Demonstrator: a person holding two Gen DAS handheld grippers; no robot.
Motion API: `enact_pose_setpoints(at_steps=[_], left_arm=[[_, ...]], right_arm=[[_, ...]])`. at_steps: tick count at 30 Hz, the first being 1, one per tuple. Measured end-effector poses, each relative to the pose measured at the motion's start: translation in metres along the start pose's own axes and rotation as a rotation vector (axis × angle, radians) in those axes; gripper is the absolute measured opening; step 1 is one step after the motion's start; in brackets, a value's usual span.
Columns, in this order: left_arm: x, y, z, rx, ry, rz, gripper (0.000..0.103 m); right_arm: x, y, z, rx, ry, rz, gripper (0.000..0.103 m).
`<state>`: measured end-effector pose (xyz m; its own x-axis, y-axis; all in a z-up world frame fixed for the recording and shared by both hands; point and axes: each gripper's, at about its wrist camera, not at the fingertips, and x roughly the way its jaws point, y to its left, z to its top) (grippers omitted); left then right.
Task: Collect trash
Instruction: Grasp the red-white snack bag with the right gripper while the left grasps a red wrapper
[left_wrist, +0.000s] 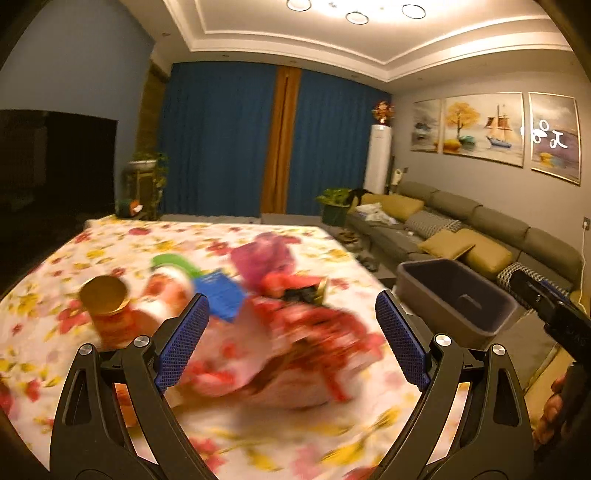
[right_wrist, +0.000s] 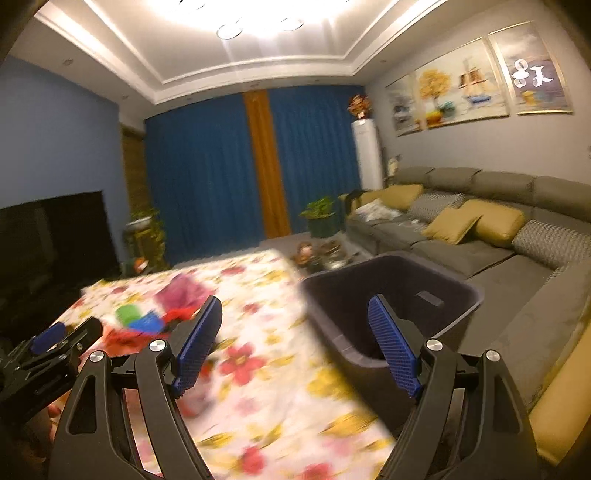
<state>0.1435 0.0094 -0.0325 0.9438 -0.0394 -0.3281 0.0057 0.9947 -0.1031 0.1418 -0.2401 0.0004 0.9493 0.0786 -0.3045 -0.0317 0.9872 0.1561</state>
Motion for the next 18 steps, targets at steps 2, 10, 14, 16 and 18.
enact_pose_setpoints(at_steps=[2, 10, 14, 16, 18], left_arm=[[-0.007, 0.016, -0.004, -0.001, 0.0, 0.027, 0.09], [-0.025, 0.064, -0.016, -0.037, 0.011, 0.11, 0.09], [-0.029, 0.078, -0.022, -0.041, 0.011, 0.126, 0.09], [-0.03, 0.082, -0.024, -0.052, 0.016, 0.134, 0.09], [-0.03, 0.088, -0.024, -0.07, 0.02, 0.132, 0.09]], right_arm=[[0.005, 0.017, -0.009, -0.016, 0.026, 0.032, 0.08], [0.026, 0.089, -0.034, -0.117, 0.096, 0.161, 0.08], [0.039, 0.114, -0.036, -0.14, 0.126, 0.216, 0.08], [0.041, 0.124, -0.036, -0.156, 0.128, 0.236, 0.079], [0.045, 0.131, -0.036, -0.172, 0.131, 0.244, 0.079]])
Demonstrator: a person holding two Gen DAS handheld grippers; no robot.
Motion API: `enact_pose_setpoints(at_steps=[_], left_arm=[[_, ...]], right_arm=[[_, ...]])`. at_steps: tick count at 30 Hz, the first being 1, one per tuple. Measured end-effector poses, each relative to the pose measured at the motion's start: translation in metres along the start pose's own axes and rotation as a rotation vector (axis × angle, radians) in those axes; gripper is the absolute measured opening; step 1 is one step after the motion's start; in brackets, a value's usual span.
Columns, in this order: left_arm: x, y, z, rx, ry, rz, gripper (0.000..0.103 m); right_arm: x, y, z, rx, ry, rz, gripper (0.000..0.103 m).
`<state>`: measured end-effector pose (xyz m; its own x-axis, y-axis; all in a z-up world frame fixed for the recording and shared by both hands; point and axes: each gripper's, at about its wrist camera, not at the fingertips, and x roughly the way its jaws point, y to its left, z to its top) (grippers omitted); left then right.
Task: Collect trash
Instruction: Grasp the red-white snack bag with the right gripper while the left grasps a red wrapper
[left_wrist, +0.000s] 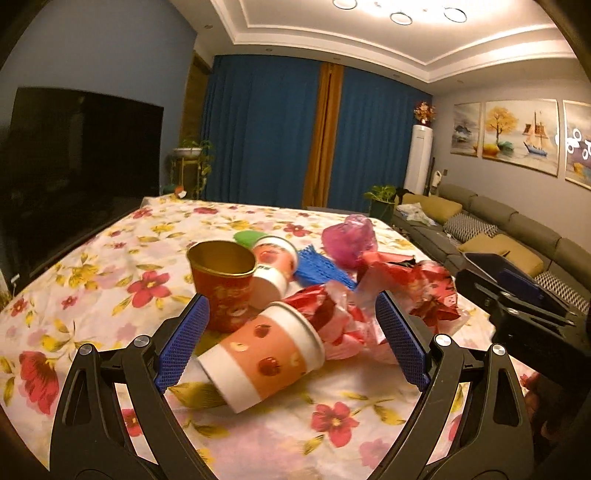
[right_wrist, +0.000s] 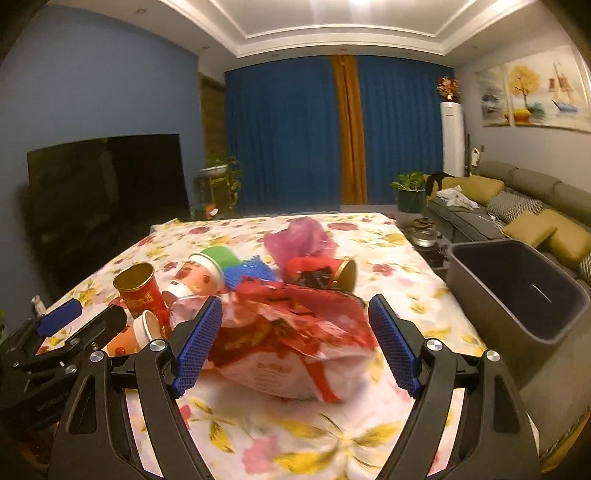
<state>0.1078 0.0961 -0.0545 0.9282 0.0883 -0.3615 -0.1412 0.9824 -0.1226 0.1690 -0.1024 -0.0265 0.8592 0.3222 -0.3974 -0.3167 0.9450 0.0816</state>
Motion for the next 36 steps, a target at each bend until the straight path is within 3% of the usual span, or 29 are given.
enact_pose_setpoints(at_steps=[7, 12, 19, 31, 35, 36], left_arm=[[0.003, 0.016, 0.0, -0.021, 0.004, 0.004, 0.09], [0.007, 0.021, -0.002, -0.027, 0.012, 0.001, 0.09], [0.017, 0.008, 0.001, -0.003, 0.019, -0.042, 0.09], [0.052, -0.029, 0.005, 0.062, 0.107, -0.1, 0.089], [0.066, -0.043, 0.007, 0.09, 0.142, -0.097, 0.081], [0.069, -0.046, 0.006, 0.1, 0.152, -0.093, 0.075]], right_arm=[[0.026, 0.014, 0.009, -0.026, 0.021, 0.018, 0.079], [0.047, 0.016, 0.002, -0.038, 0.097, 0.029, 0.056], [0.046, 0.012, -0.009, -0.056, 0.126, 0.037, 0.016], [0.011, -0.012, -0.008, -0.013, 0.048, 0.035, 0.008], [-0.002, -0.019, -0.006, 0.001, 0.021, 0.031, 0.008], [-0.005, -0.021, -0.006, 0.004, 0.016, 0.029, 0.008]])
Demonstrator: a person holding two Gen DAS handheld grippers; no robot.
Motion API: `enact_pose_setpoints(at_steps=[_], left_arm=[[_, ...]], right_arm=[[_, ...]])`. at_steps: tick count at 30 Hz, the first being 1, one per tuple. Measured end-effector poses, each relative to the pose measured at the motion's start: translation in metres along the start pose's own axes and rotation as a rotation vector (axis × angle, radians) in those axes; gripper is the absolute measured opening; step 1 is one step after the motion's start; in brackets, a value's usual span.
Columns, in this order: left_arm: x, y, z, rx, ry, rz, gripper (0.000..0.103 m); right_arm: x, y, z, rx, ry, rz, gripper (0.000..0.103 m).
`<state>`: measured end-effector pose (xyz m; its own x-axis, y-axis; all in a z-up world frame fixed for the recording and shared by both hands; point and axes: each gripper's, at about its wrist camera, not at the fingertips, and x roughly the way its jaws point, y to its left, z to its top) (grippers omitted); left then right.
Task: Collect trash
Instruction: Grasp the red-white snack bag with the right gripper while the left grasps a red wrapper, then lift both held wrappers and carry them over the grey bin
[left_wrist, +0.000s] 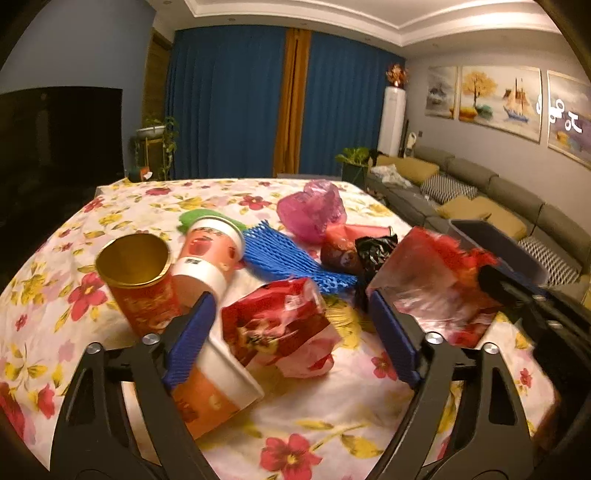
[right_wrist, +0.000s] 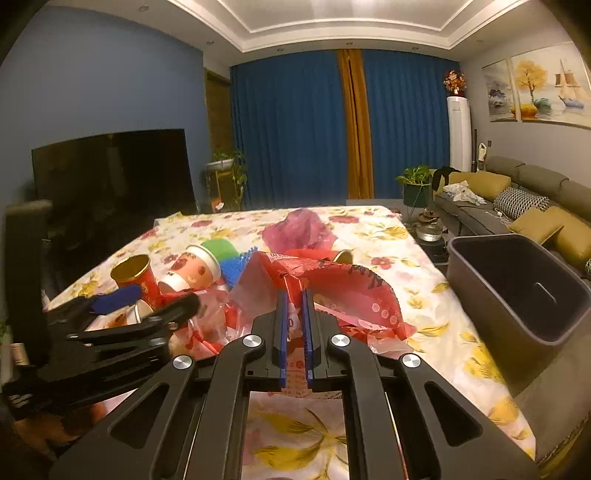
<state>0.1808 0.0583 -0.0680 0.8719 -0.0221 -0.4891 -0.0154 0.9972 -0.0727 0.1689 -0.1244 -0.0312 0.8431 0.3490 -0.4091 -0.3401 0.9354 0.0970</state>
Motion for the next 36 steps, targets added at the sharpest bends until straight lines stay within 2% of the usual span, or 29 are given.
enact_pose_setpoints(at_steps=[2, 4, 5, 7, 10, 13, 19, 28, 36], left_arm=[[0.01, -0.005, 0.001, 0.018, 0.039, 0.003, 0.066], [0.02, -0.009, 0.0, 0.035, 0.074, 0.017, 0.052], [0.022, -0.01, -0.001, 0.047, 0.078, 0.031, 0.049], [0.023, -0.013, -0.001, 0.074, 0.073, 0.061, 0.031], [0.024, -0.008, 0.0, 0.038, 0.09, 0.039, 0.023], [0.024, -0.006, 0.0, 0.036, 0.084, 0.05, 0.008], [0.008, 0.001, 0.007, -0.014, 0.008, 0.005, 0.005], [-0.029, 0.012, 0.037, -0.097, -0.114, -0.09, 0.005], [-0.049, -0.007, 0.056, -0.085, -0.172, -0.152, 0.005]], right_arm=[[-0.002, -0.002, 0.001, 0.005, -0.004, -0.004, 0.008], [-0.004, -0.006, 0.001, 0.012, -0.006, -0.005, 0.008], [-0.006, -0.007, 0.001, 0.015, -0.008, -0.006, 0.008], [-0.008, -0.009, 0.001, 0.018, -0.011, -0.01, 0.008], [-0.01, -0.012, 0.001, 0.021, -0.015, -0.015, 0.008], [-0.014, -0.014, 0.001, 0.021, -0.023, -0.023, 0.008], [-0.021, -0.017, 0.003, 0.025, -0.036, -0.036, 0.008], [-0.03, -0.019, 0.009, 0.026, -0.064, -0.05, 0.008], [-0.039, -0.027, 0.017, 0.03, -0.094, -0.072, 0.008]])
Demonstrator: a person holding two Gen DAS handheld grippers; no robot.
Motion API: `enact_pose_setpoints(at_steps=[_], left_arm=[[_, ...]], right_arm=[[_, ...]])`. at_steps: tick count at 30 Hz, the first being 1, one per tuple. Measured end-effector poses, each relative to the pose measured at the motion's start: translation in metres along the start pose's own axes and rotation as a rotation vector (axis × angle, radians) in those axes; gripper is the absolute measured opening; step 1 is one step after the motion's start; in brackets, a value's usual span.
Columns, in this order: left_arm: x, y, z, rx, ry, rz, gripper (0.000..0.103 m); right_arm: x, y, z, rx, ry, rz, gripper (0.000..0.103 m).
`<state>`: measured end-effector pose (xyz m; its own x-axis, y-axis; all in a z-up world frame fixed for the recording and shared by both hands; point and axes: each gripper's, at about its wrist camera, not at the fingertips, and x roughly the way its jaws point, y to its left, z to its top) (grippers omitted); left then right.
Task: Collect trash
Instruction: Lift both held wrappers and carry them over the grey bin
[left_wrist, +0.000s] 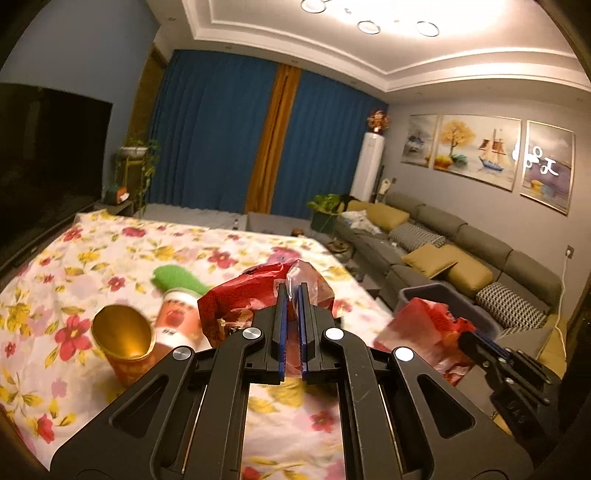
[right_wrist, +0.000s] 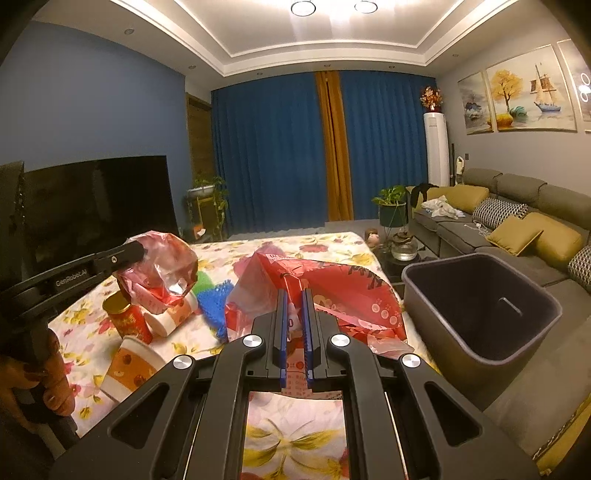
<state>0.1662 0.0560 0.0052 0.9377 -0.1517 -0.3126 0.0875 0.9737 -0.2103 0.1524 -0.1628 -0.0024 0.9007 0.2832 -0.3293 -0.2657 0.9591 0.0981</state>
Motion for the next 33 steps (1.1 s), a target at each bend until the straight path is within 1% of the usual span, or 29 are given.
enact_pose_setpoints(at_steps=[8, 14, 21, 27, 33], left_arm=[[0.005, -0.044, 0.017, 0.022, -0.032, -0.084, 0.005], [0.019, -0.085, 0.026, 0.037, -0.043, -0.157, 0.005], [0.05, -0.141, 0.022, 0.08, -0.03, -0.23, 0.005], [0.081, -0.18, 0.016, 0.104, -0.008, -0.265, 0.005], [0.104, -0.211, 0.007, 0.126, 0.002, -0.292, 0.005]], right_arm=[[-0.015, -0.022, 0.023, -0.006, -0.068, -0.065, 0.008], [-0.028, -0.053, 0.042, 0.004, -0.127, -0.151, 0.008], [-0.033, -0.099, 0.053, 0.028, -0.162, -0.257, 0.008], [-0.027, -0.136, 0.055, 0.061, -0.169, -0.323, 0.008], [-0.022, -0.165, 0.053, 0.096, -0.171, -0.347, 0.008]])
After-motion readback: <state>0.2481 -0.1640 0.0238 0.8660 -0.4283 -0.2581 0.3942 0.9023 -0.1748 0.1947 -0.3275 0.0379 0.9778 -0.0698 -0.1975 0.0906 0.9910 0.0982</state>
